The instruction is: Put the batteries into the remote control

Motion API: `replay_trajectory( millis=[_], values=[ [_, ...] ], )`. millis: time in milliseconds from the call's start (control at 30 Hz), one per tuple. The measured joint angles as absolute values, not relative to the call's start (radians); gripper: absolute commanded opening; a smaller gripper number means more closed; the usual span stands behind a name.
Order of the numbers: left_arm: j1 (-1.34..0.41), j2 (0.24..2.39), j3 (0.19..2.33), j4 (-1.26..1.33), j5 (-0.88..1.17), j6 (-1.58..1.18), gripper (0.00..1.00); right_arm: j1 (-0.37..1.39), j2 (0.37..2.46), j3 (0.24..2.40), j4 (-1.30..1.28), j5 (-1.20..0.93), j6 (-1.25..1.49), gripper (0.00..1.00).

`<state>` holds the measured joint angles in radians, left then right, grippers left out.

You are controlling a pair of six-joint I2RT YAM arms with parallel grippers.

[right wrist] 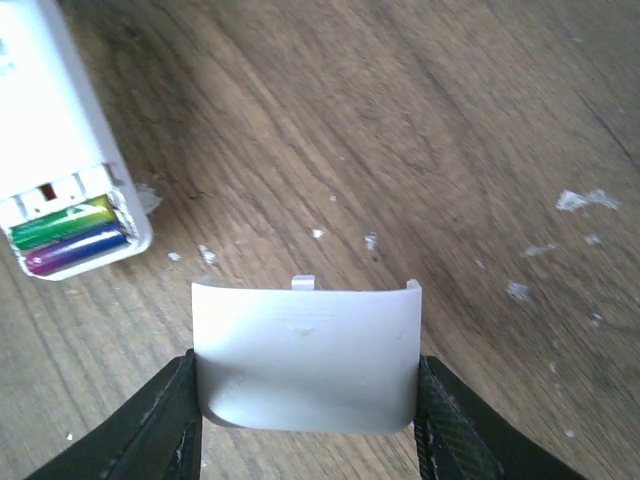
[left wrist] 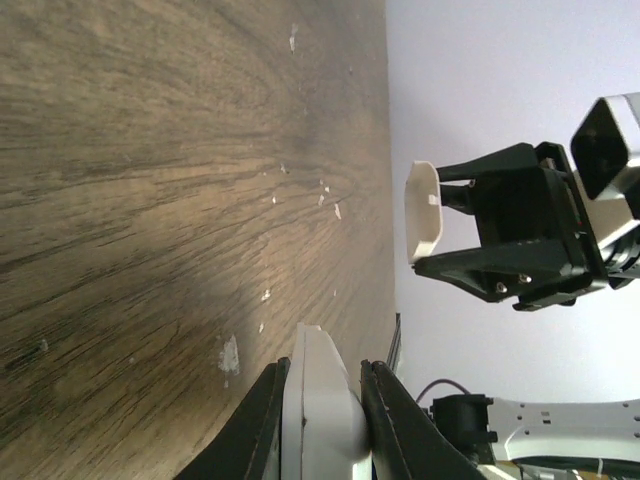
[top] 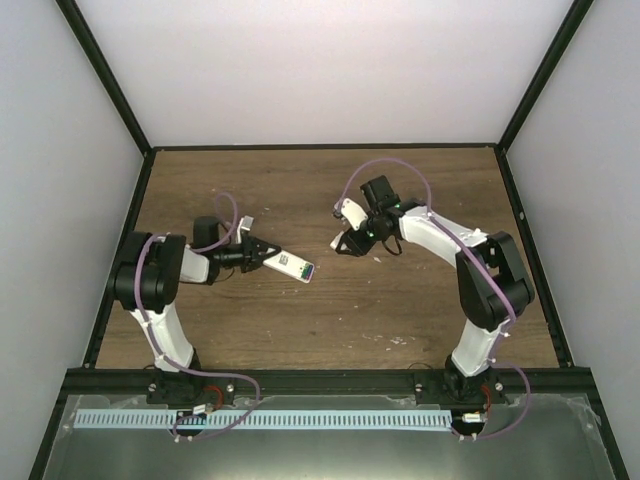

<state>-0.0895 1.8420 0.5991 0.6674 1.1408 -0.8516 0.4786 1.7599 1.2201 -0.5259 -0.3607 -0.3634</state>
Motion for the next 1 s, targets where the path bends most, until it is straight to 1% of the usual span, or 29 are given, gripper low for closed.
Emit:
replay_trajectory(
  millis=[400, 667, 1000],
  values=[
    [-0.089, 1.921, 0.692, 0.535, 1.179, -0.698, 0.00, 0.572, 1.759, 1.209, -0.518, -0.411, -0.401, 0.34],
    [-0.089, 1.972, 0.710, 0.521, 1.201, -0.675, 0.00, 0.616, 1.827, 1.215, -0.503, -0.436, -0.408, 0.34],
    [-0.089, 1.977, 0.747, 0.429, 1.216, -0.601, 0.00, 0.647, 1.876, 1.267, -0.502, -0.461, -0.419, 0.35]
  ],
)
